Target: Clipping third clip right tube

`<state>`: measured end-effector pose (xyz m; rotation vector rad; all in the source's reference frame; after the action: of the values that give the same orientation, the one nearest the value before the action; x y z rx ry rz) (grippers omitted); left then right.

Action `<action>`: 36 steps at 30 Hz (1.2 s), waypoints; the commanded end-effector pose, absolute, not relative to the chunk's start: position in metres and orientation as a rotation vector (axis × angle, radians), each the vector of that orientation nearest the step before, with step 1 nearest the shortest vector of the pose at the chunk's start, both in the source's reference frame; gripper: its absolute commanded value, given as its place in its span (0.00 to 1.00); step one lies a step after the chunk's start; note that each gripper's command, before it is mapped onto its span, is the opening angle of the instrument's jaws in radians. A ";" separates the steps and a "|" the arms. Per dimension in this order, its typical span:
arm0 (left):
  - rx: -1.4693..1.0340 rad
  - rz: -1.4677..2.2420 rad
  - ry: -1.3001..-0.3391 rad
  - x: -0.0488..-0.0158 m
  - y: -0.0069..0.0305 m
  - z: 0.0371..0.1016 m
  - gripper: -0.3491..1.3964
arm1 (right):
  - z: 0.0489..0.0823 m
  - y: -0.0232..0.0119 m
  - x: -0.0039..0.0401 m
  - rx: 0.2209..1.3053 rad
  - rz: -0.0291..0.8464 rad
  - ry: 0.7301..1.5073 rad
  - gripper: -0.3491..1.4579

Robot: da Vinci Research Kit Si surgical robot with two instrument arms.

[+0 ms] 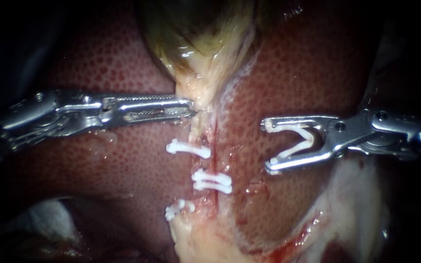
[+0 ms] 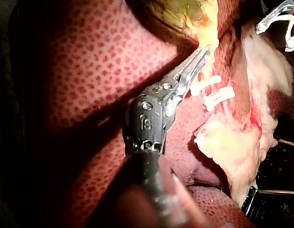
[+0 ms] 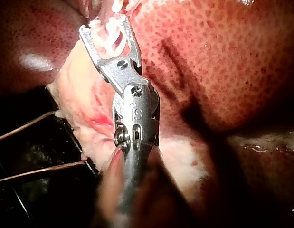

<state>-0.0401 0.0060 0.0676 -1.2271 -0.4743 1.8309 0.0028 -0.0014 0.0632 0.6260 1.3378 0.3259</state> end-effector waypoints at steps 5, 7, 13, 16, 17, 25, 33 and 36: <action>-1.227 1.829 -0.488 -0.0385 0.0069 0.0664 0.00 | 0.0632 -0.0014 0.0029 0.626 0.326 1.337 0.47; -1.220 1.825 -0.484 -0.0372 0.0077 0.0654 0.00 | 0.0632 -0.0014 0.0029 0.626 0.326 1.337 0.47; -1.224 1.789 -0.452 -0.0327 0.0092 0.0618 0.00 | 0.0632 -0.0014 0.0029 0.626 0.326 1.337 0.47; -1.231 1.774 -0.436 -0.0310 0.0100 0.0601 0.00 | 0.0632 -0.0014 0.0029 0.626 0.327 1.337 0.47; -1.236 1.772 -0.431 -0.0307 0.0102 0.0597 0.00 | 0.0632 -0.0014 0.0029 0.626 0.327 1.337 0.47; -1.246 1.766 -0.417 -0.0300 0.0103 0.0582 0.00 | 0.0632 -0.0015 0.0032 0.624 0.328 1.337 0.47; -1.246 1.766 -0.416 -0.0300 0.0102 0.0582 0.00 | 0.0655 -0.0026 0.0065 0.601 0.330 1.334 0.47; -1.246 1.766 -0.414 -0.0301 0.0102 0.0582 0.00 | 0.0670 -0.0033 0.0083 0.593 0.333 1.332 0.47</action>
<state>-0.0301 0.0102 0.0581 -1.2452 -0.4140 1.7656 0.0091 -0.0035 0.0678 0.5933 1.3302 0.3342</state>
